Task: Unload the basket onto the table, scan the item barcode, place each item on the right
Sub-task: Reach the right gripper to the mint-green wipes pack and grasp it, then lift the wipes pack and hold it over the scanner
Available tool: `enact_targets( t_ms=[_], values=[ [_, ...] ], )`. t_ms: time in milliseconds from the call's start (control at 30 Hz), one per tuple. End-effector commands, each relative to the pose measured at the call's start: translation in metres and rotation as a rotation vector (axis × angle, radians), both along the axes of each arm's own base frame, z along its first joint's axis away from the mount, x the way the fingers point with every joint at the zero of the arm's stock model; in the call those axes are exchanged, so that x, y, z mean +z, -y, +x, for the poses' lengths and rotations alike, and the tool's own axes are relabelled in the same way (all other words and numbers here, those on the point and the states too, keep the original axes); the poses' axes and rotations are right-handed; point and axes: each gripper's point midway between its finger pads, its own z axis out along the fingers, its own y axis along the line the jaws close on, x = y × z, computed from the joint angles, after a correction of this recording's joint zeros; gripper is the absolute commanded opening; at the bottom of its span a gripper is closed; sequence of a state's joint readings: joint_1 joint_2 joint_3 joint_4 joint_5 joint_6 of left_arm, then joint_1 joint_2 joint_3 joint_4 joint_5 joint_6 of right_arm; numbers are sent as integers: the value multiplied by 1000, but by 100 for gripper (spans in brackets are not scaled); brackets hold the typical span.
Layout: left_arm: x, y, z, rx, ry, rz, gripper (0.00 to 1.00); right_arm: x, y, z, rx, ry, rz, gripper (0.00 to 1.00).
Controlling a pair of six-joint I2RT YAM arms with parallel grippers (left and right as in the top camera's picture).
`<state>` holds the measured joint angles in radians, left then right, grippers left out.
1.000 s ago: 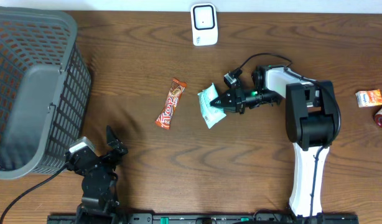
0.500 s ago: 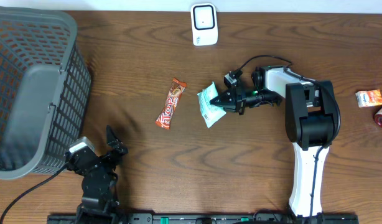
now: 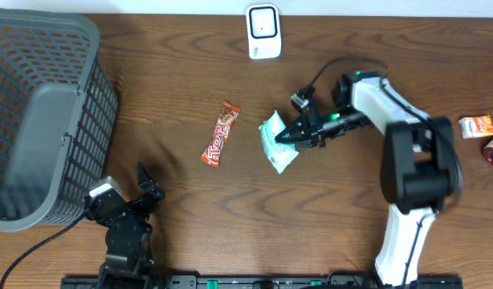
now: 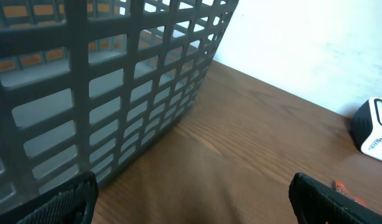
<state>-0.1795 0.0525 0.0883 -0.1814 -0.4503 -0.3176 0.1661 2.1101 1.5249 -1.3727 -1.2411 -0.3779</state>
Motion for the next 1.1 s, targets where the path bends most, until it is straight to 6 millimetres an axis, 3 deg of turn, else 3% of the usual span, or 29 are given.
enact_targets(
  t_ms=[0,133,367,567,800,1067],
  values=[
    [-12,-2,0,10,-27,5,98,-2,10,-10,88,167,-340,2],
    [-12,-2,0,9,-27,5,98,-14,32,13,15,362,-765,1],
    [-12,-2,0,9,-27,5,98,3,8,93,-119,884,-1005,1],
    [-12,-2,0,9,-27,5,98,33,-20,156,-307,1151,-952,1],
    [-12,-2,0,9,-27,5,98,49,-41,210,-397,1411,-883,1],
    [-12,-2,0,9,-27,5,98,45,-38,267,-585,1603,-913,1]
  ],
)
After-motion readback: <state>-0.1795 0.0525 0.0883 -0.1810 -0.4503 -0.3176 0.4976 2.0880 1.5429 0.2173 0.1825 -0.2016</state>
